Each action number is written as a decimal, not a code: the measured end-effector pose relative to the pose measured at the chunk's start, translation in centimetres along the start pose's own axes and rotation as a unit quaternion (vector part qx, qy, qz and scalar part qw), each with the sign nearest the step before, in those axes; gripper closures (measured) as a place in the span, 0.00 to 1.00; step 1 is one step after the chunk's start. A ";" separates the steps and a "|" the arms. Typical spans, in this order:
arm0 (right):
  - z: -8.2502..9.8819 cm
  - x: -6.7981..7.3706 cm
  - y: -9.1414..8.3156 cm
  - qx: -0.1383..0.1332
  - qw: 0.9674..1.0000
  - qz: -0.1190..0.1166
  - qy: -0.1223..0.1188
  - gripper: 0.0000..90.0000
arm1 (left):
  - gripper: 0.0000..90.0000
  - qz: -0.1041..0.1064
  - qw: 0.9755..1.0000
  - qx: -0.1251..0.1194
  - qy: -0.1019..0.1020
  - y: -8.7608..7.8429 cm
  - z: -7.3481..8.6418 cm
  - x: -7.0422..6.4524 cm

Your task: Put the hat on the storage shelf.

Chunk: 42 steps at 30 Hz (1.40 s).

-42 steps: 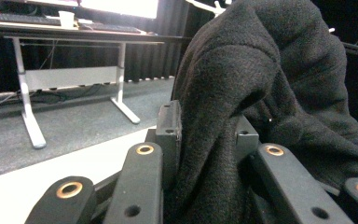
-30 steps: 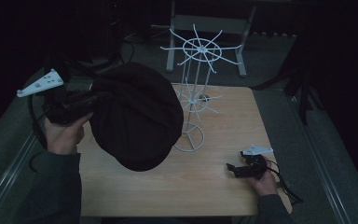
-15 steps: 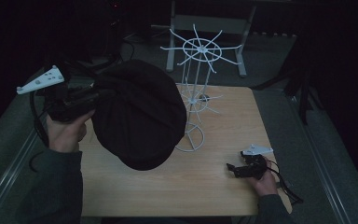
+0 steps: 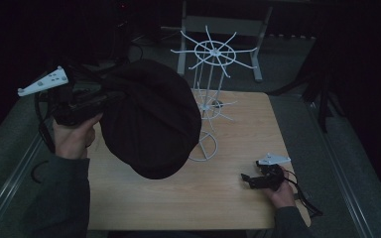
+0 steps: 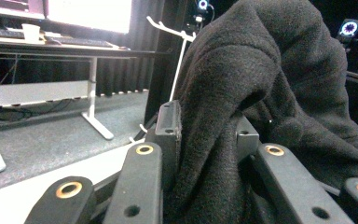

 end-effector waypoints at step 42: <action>0.0 0.0 0.0 0.000 1.000 0.000 0.000 0.15 | 0.81 0.040 0.999 -0.022 -0.013 4.5 -1.4 -1.1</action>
Point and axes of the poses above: each handheld gripper's, and its own axes: y roughly forward along the jaws, z roughly out of its underside, x roughly to its left, the point moved 1 cm from there along y, roughly forward along the jaws, and after that the axes turned 13 degrees about -x, right-handed, at the moved point
